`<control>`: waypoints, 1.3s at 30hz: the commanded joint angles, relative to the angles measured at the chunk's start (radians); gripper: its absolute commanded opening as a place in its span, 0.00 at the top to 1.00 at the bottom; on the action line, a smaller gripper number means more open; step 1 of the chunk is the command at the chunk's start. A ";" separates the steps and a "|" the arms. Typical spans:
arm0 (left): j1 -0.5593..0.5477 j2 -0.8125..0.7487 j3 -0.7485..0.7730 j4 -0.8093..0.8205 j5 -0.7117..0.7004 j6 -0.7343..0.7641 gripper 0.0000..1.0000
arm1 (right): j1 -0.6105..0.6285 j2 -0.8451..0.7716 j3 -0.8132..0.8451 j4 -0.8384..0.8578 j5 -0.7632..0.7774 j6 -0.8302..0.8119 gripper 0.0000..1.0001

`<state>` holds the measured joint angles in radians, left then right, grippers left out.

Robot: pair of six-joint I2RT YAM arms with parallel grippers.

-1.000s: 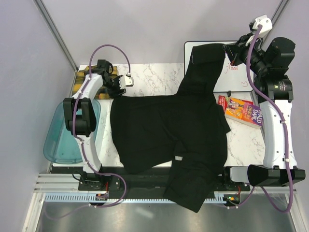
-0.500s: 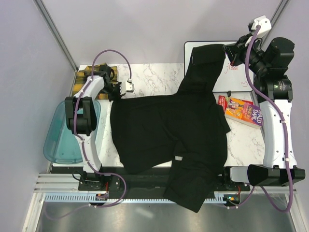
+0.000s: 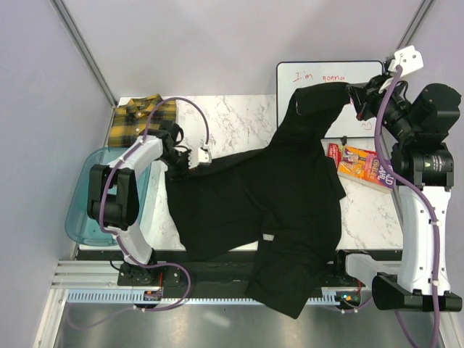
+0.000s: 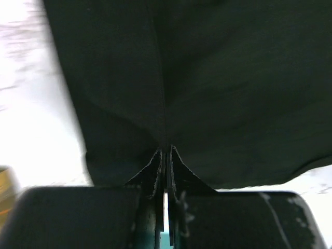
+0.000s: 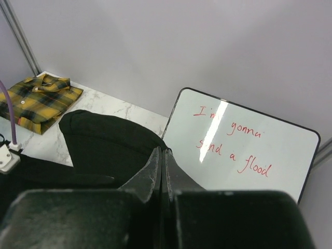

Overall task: Fold and stack the long sleeve shirts
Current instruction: Fold the shirt

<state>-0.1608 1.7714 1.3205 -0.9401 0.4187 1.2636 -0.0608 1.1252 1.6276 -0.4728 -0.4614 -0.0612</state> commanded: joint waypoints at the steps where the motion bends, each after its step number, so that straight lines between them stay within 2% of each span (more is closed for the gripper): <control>1: -0.031 -0.021 -0.070 0.026 -0.038 -0.116 0.98 | -0.002 -0.030 -0.026 -0.027 0.029 -0.037 1.00; 2: -0.031 -0.020 -0.076 0.033 -0.046 -0.118 0.98 | -0.002 -0.037 -0.037 -0.039 0.020 -0.042 1.00; 6: -0.031 -0.021 -0.098 0.046 -0.069 -0.121 0.78 | -0.004 -0.067 -0.106 -0.084 0.007 -0.083 1.00; 9: -0.026 -0.056 -0.081 0.046 -0.041 -0.135 0.70 | -0.002 -0.077 -0.138 -0.107 -0.028 -0.123 1.00; 13: -0.025 -0.099 -0.032 0.031 0.020 -0.177 0.62 | -0.004 -0.068 -0.152 -0.107 -0.123 -0.144 1.00; 18: -0.025 -0.135 -0.012 0.014 0.095 -0.219 0.58 | -0.002 -0.036 -0.178 -0.105 -0.224 -0.161 1.00; 20: -0.022 -0.150 -0.017 0.015 0.129 -0.234 0.46 | 0.001 -0.022 -0.190 -0.109 -0.261 -0.167 1.00; 23: -0.022 -0.174 -0.027 0.026 0.161 -0.254 0.43 | 0.015 -0.016 -0.254 -0.113 -0.260 -0.203 1.00; 24: -0.022 -0.185 -0.033 0.033 0.167 -0.262 0.21 | 0.019 -0.013 -0.267 -0.112 -0.250 -0.219 1.00; 27: -0.022 -0.184 -0.050 0.050 0.180 -0.297 0.22 | 0.035 0.013 -0.298 -0.096 -0.212 -0.232 1.00; 30: -0.025 -0.175 -0.087 0.073 0.184 -0.366 0.27 | 0.047 0.048 -0.317 -0.067 -0.201 -0.233 1.00; 35: -0.028 -0.124 -0.167 0.123 0.080 -0.483 0.43 | 0.055 0.111 -0.360 -0.050 -0.177 -0.246 1.00; 39: -0.049 -0.136 -0.266 0.126 0.034 -0.512 0.43 | 0.084 0.159 -0.380 -0.052 -0.157 -0.246 1.00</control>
<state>-0.1886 1.6382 1.1263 -0.8356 0.5114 0.8459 0.0006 1.2549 1.2675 -0.5640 -0.6357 -0.2855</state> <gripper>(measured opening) 0.568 0.006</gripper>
